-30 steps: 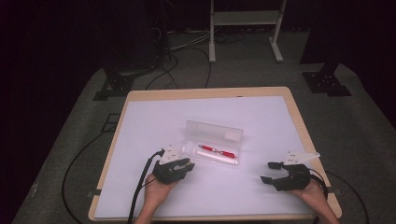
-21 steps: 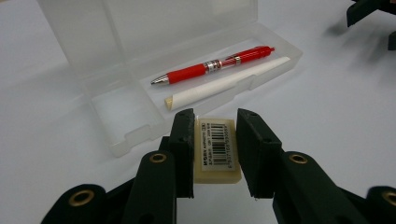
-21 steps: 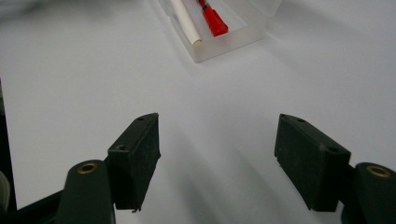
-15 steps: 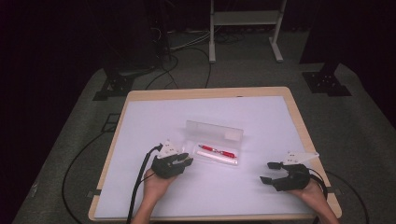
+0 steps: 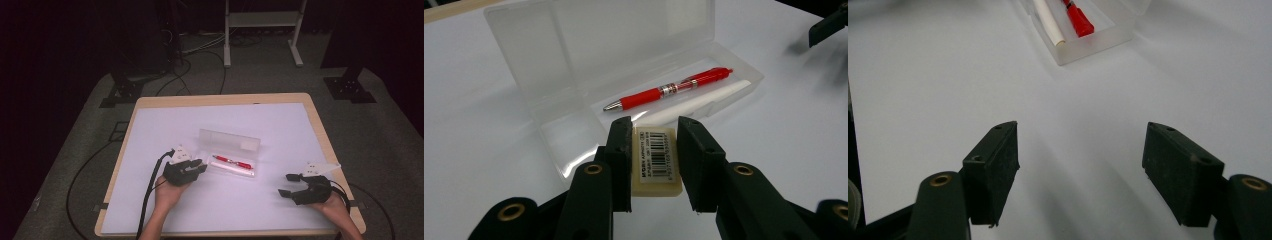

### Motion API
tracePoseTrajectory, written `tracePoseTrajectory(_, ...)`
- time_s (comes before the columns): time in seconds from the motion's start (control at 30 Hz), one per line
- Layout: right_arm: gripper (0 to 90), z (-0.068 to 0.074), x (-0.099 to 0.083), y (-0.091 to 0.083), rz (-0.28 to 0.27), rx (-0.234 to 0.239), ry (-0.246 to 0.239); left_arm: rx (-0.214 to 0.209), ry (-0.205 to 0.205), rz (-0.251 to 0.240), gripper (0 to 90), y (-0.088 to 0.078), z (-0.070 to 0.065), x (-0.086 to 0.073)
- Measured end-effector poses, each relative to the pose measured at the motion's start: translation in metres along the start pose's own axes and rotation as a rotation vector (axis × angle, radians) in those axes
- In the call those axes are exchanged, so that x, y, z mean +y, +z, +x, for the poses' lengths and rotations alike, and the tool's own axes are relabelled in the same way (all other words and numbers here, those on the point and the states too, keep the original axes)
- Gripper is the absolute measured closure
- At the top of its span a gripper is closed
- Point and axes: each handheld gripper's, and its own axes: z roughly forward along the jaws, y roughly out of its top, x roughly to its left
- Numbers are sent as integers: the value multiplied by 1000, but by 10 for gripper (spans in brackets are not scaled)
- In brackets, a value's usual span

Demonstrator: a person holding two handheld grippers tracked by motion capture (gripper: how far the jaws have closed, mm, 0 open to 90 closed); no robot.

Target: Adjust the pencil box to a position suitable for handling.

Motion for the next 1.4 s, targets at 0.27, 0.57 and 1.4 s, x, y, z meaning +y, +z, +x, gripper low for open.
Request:
tracePoseTrajectory(0.27, 294, 0, 0, 0, 0, -1, -4, 13, -20, -18, 684, 1, 7, 3)
tracePoseTrajectory(0.57, 295, 1, 0, 0, 3, 3, -7, 23, -17, -16, 684, 6, 9, 6)
tracePoseTrajectory(1.4, 295, 0, 2, -3, -14, 5, -10, 44, -35, -10, 684, 16, 21, 18)
